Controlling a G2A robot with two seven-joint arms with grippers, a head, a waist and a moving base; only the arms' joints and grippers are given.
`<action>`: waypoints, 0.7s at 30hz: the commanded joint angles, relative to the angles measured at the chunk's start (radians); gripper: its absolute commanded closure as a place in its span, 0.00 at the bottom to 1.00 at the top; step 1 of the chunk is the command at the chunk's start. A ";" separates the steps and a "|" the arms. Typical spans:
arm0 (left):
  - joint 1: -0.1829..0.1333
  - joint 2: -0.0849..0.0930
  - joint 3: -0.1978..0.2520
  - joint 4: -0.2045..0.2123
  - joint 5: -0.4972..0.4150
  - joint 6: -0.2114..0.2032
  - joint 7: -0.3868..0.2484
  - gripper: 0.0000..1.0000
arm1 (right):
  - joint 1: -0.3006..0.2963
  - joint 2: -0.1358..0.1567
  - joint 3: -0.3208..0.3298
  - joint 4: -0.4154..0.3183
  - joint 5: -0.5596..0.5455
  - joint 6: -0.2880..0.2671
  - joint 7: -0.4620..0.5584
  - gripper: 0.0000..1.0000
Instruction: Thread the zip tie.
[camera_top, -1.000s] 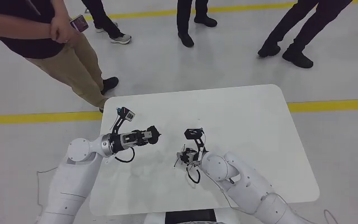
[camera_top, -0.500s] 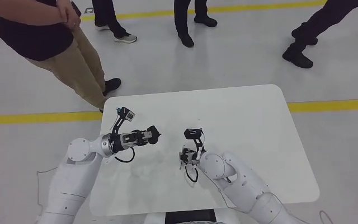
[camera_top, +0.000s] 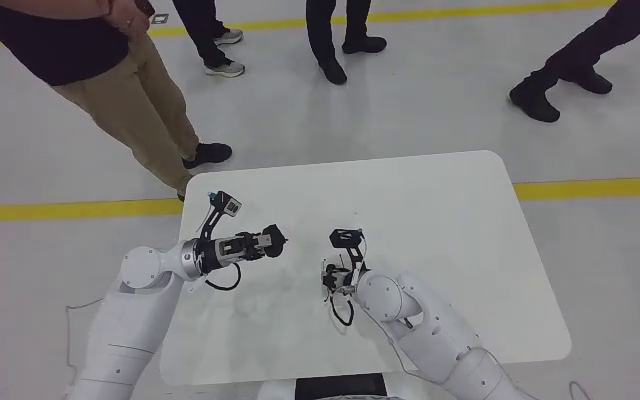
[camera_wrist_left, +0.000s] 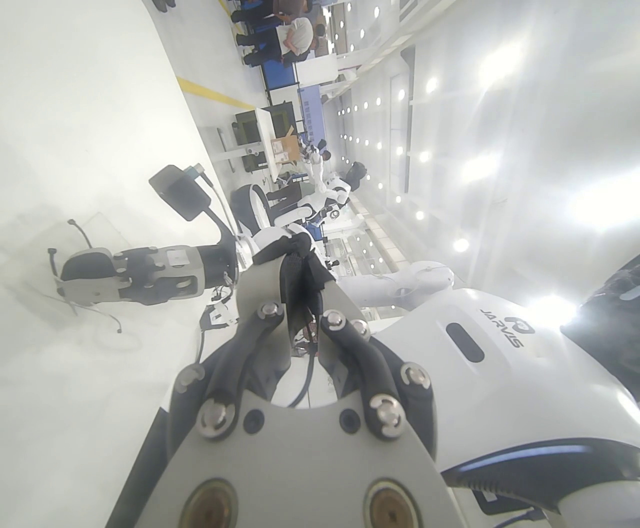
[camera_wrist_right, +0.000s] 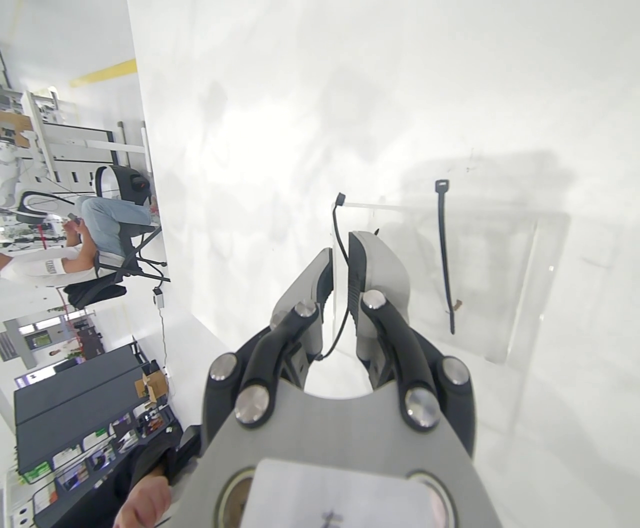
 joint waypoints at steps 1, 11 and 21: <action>0.000 0.000 0.000 0.000 0.000 0.000 0.000 1.00 | -0.004 -0.001 0.006 -0.003 -0.002 0.000 0.005 0.96; 0.000 0.000 0.000 0.000 0.000 0.000 0.000 1.00 | -0.013 -0.008 0.021 -0.011 0.002 0.000 0.010 0.90; 0.000 0.000 0.000 0.000 0.000 0.000 0.000 1.00 | -0.012 -0.012 0.026 -0.014 -0.013 0.000 0.010 0.85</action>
